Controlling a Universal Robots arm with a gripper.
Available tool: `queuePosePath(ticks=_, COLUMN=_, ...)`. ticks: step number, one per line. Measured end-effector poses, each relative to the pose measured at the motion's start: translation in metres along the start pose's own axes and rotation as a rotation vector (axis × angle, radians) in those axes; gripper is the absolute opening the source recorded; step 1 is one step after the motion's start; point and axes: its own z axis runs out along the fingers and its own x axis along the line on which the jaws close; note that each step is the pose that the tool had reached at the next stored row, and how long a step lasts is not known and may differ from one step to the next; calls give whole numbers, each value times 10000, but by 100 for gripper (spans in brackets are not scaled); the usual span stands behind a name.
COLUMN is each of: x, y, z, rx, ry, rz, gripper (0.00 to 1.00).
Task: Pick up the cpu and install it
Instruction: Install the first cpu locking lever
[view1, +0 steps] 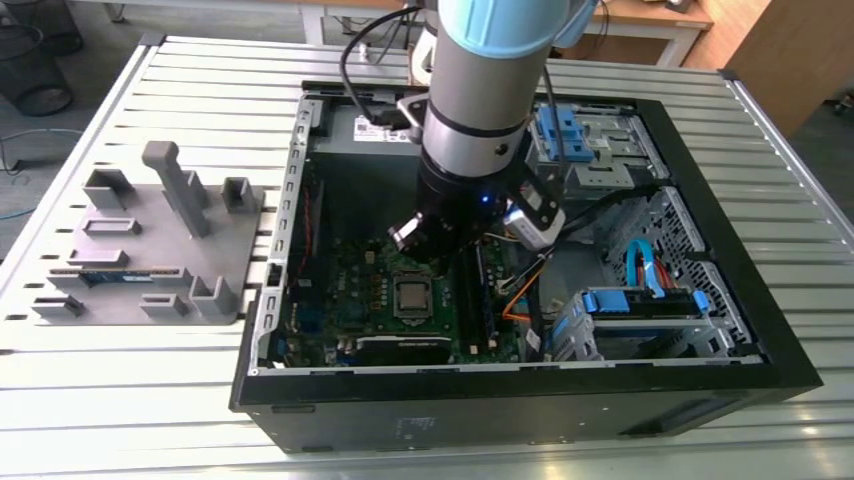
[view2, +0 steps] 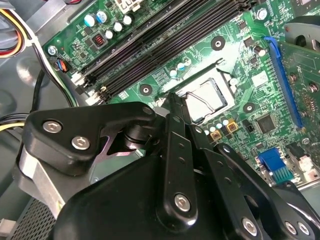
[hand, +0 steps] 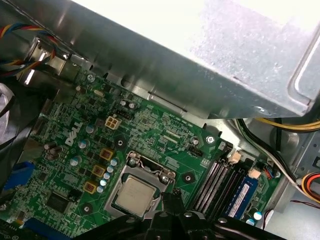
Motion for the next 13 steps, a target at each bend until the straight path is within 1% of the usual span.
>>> queuePosePath(ticks=13, x=38, y=-24, z=40, rx=26, ry=13, rz=0, gripper=11)
